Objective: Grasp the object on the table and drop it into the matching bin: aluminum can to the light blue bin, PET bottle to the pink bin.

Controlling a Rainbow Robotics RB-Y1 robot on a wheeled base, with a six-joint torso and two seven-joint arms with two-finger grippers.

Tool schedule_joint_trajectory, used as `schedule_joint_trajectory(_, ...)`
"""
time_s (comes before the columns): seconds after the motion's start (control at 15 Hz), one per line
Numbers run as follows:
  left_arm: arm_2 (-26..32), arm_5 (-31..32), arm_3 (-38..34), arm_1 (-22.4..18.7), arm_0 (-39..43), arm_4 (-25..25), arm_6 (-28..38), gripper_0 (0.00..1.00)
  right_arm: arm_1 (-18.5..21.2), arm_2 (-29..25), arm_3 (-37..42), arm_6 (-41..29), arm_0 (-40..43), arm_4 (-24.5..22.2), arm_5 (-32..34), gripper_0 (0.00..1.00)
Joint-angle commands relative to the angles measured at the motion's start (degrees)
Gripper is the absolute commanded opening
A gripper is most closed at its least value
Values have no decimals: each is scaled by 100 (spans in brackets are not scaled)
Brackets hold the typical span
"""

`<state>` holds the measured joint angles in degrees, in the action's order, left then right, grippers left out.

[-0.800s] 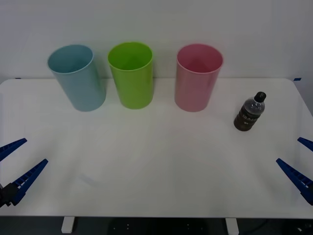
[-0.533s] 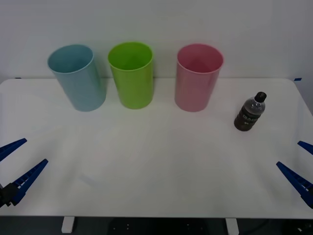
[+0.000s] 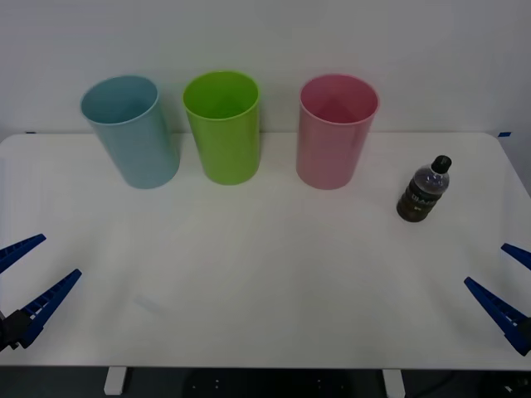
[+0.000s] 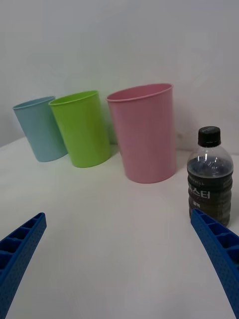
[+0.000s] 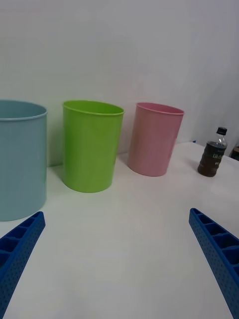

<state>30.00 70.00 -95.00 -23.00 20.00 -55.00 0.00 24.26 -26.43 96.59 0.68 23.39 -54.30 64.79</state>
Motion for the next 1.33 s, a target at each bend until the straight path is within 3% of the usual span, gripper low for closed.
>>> schedule_joint_trajectory(0.07, 0, 0, 0, 0, 0, 0, 0, 100, 0, 191, 0, 116, -1, 7, -380, 100)
schedule_joint_trajectory(0.47, 0, 0, 0, 0, 0, 0, 0, 100, 0, 648, -9, 1101, -10, 95, -1505, 100)
schedule_joint_trajectory(0.73, 0, 0, 0, 0, 0, 0, 0, 100, -17, 912, -26, 1162, -63, 113, -2102, 100)
schedule_joint_trajectory(1.33, 0, 0, 0, 0, 0, 0, 0, 100, -308, 964, -1037, 1400, -968, -98, -2305, 100)
